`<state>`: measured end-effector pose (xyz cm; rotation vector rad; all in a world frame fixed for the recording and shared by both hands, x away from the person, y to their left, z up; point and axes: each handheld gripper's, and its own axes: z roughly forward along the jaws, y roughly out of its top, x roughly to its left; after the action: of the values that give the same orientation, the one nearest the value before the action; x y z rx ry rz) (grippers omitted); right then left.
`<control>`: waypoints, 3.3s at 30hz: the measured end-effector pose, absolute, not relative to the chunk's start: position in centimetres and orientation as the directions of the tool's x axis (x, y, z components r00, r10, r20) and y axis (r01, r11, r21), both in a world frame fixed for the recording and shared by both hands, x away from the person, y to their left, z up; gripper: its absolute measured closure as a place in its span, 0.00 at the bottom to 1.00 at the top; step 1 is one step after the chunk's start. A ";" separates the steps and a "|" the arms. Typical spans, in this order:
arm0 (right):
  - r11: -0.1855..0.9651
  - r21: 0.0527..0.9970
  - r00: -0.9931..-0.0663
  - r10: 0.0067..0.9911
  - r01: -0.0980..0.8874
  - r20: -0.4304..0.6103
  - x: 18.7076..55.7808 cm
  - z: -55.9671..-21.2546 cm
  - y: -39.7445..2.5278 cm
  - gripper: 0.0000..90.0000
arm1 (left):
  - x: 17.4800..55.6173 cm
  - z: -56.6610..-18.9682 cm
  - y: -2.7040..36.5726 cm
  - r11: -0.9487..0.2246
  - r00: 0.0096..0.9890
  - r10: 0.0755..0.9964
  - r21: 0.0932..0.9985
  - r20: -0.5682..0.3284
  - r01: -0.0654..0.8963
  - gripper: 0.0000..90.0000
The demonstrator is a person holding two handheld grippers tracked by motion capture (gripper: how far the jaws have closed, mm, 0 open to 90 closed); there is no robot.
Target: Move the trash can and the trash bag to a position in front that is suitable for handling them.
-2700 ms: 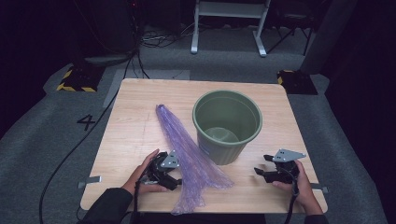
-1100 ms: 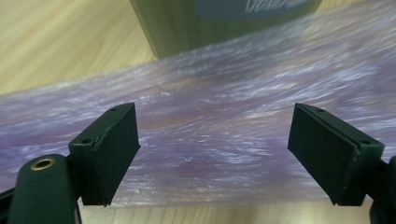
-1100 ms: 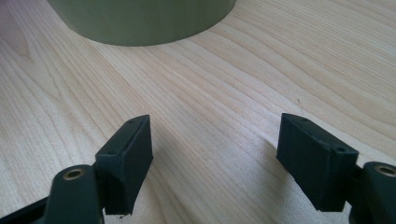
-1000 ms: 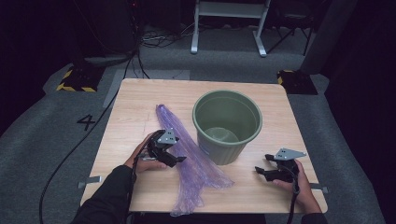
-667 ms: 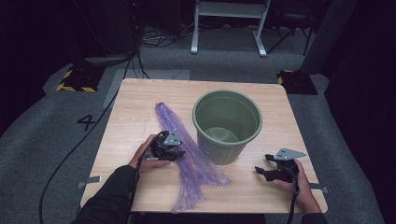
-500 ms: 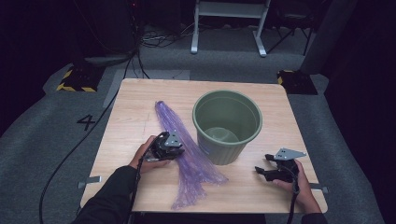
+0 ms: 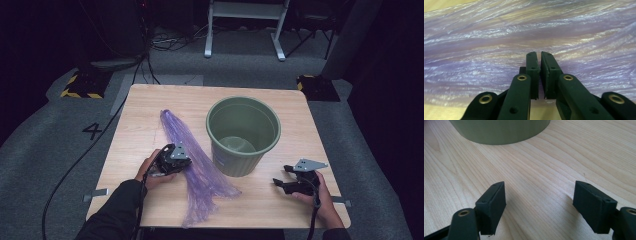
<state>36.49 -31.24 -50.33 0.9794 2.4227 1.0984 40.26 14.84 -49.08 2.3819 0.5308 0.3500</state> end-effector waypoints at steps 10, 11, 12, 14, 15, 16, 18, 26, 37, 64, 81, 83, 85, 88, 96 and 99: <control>0.473 0.752 -0.720 0.694 0.459 0.003 36.5 -50.3 -31.2 0.29 | 38.7 -47.9 14.1 -0.687 0.917 0.391 0.688 0.078 0.234 0.27; 0.474 0.751 -0.720 0.694 0.460 0.003 36.5 -50.3 -31.2 0.29 | 38.8 -47.8 14.3 -0.678 0.914 0.398 0.695 0.077 0.237 0.24; 0.474 0.751 -0.720 0.694 0.459 0.003 36.5 -50.3 -31.2 0.29 | 38.8 -47.6 14.6 -0.675 0.913 0.402 0.697 0.072 0.243 0.23; 0.474 0.751 -0.720 0.694 0.459 0.003 36.5 -50.3 -31.2 0.29 | 38.8 -47.5 14.8 -0.675 0.915 0.397 0.698 0.072 0.238 0.18; 0.473 0.752 -0.720 0.694 0.460 0.003 36.5 -50.3 -31.2 0.29 | 38.8 -47.5 14.9 -0.676 0.914 0.399 0.698 0.075 0.237 0.17; 0.474 0.751 -0.720 0.694 0.460 0.003 36.5 -50.3 -31.2 0.29 | 38.8 -47.2 15.5 -0.666 0.910 0.409 0.705 0.071 0.245 0.18; 0.474 0.751 -0.720 0.694 0.460 0.003 36.5 -50.3 -31.2 0.29 | 38.7 -47.1 15.7 -0.658 0.911 0.408 0.711 0.063 0.246 0.17; 0.473 0.752 -0.719 0.695 0.460 0.003 36.5 -50.3 -31.2 0.29 | 38.2 -47.0 15.5 -0.691 0.958 0.285 0.696 0.014 0.195 0.18; 0.472 0.752 -0.718 0.696 0.461 0.003 36.5 -50.3 -31.2 0.29 | 38.7 -48.7 12.7 -0.741 0.977 0.214 0.654 0.016 0.152 0.19; 0.472 0.751 -0.717 0.697 0.462 0.002 36.4 -50.3 -31.2 0.29 | 41.1 -49.6 12.6 -0.661 0.927 0.374 0.709 0.029 0.245 0.90; 0.473 0.751 -0.717 0.697 0.461 0.001 36.4 -50.3 -31.2 0.29 | 40.8 -48.0 15.7 -0.564 0.855 0.516 0.774 0.060 0.286 0.97; 0.473 0.751 -0.717 0.697 0.461 0.002 36.4 -50.3 -31.2 0.29 | 40.7 -47.8 16.1 -0.560 0.848 0.525 0.778 0.069 0.284 0.97; 0.473 0.751 -0.717 0.697 0.461 0.002 36.4 -50.3 -31.2 0.29 | 40.8 -47.6 16.4 -0.557 0.845 0.530 0.779 0.067 0.288 0.97; 0.473 0.751 -0.717 0.697 0.461 0.002 36.4 -50.3 -31.2 0.29 | 40.8 -47.2 16.9 -0.535 0.836 0.545 0.794 0.061 0.291 0.98; 0.473 0.751 -0.717 0.697 0.461 0.002 36.4 -50.3 -31.2 0.29 | 40.5 -46.1 18.1 -0.493 0.822 0.566 0.824 0.061 0.278 0.98; 0.473 0.751 -0.717 0.697 0.461 0.002 36.4 -50.3 -31.2 0.29 | 40.2 -45.5 18.3 -0.478 0.820 0.569 0.837 0.064 0.266 0.98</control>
<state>36.37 -31.19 -50.33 0.9833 2.4193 1.0950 40.22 18.31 -45.54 2.0865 0.6132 0.4199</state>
